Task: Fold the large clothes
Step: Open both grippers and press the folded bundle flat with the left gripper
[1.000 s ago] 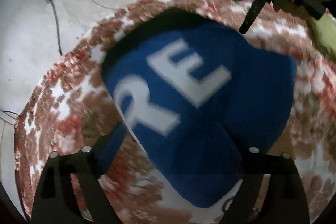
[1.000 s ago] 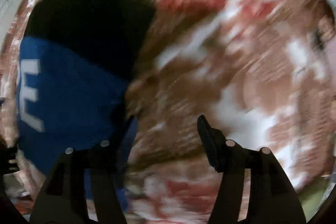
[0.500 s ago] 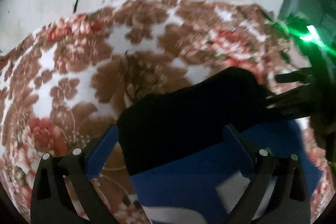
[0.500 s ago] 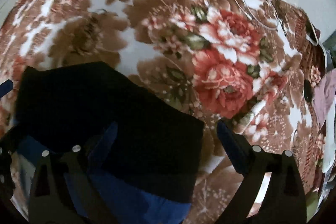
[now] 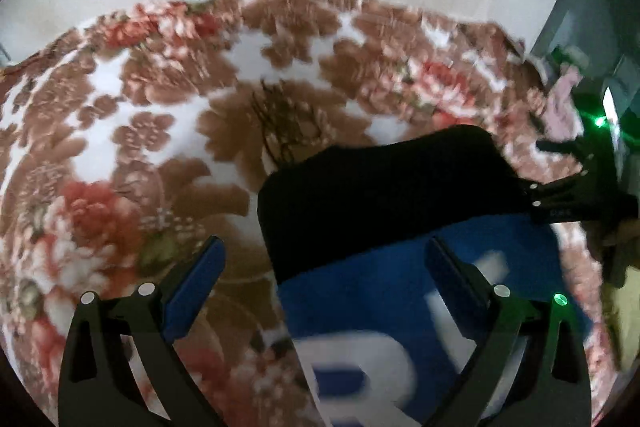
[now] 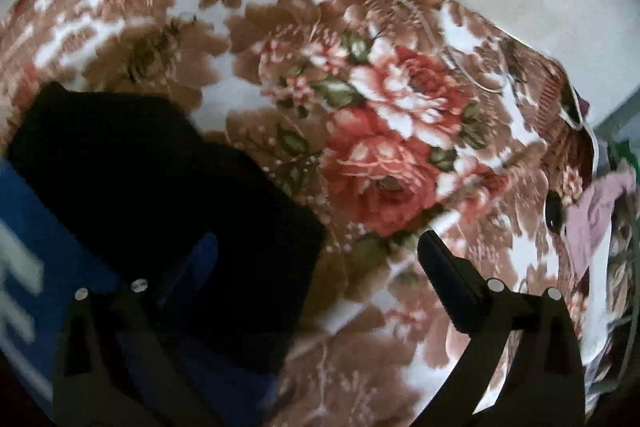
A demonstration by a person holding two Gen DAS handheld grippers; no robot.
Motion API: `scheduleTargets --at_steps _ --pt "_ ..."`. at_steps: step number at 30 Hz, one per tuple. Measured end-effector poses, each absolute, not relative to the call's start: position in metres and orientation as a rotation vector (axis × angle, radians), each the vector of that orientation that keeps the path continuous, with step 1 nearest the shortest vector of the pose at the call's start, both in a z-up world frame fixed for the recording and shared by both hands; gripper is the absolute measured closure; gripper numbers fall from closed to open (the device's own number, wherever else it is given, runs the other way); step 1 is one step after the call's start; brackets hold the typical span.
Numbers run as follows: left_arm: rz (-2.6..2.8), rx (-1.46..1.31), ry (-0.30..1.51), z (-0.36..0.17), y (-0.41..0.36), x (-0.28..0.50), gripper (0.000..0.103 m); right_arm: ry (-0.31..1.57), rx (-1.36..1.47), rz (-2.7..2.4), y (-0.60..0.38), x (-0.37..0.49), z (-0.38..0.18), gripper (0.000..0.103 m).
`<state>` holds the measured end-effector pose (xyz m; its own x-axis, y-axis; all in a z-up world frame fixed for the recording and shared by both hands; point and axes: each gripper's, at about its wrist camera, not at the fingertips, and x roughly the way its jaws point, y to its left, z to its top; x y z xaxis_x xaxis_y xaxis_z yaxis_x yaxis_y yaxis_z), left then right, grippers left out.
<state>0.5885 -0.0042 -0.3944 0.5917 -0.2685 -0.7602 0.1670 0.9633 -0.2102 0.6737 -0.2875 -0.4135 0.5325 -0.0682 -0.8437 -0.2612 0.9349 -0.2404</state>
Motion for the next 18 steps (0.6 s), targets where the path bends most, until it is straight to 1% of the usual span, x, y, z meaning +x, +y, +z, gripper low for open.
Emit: scheduleTargets --at_steps 2,4,6,9,12,14,18 --pt "-0.252 -0.153 0.891 -0.381 0.001 0.568 0.006 0.988 -0.283 0.127 -0.292 0.656 -0.397 0.005" --pt "-0.267 -0.147 0.907 -0.382 -0.003 0.555 0.006 1.002 -0.229 0.159 -0.291 0.633 -0.392 0.005" --pt "-0.276 -0.116 0.930 -0.392 -0.011 0.547 0.006 1.052 -0.224 0.189 -0.283 0.615 -0.403 0.005" --pt "-0.277 -0.099 0.985 -0.418 -0.022 0.542 0.006 1.094 -0.280 0.173 -0.277 0.600 -0.434 0.005" --pt "-0.253 -0.079 0.995 -0.440 -0.025 0.536 0.004 1.091 -0.267 0.130 -0.288 0.592 -0.452 0.005" --pt "-0.227 -0.079 0.991 -0.452 -0.021 0.534 0.004 1.090 -0.297 0.108 -0.294 0.588 -0.458 0.005" --pt "-0.207 -0.103 1.011 -0.458 -0.014 0.532 0.004 1.092 -0.295 0.102 -0.306 0.582 -0.458 0.005"
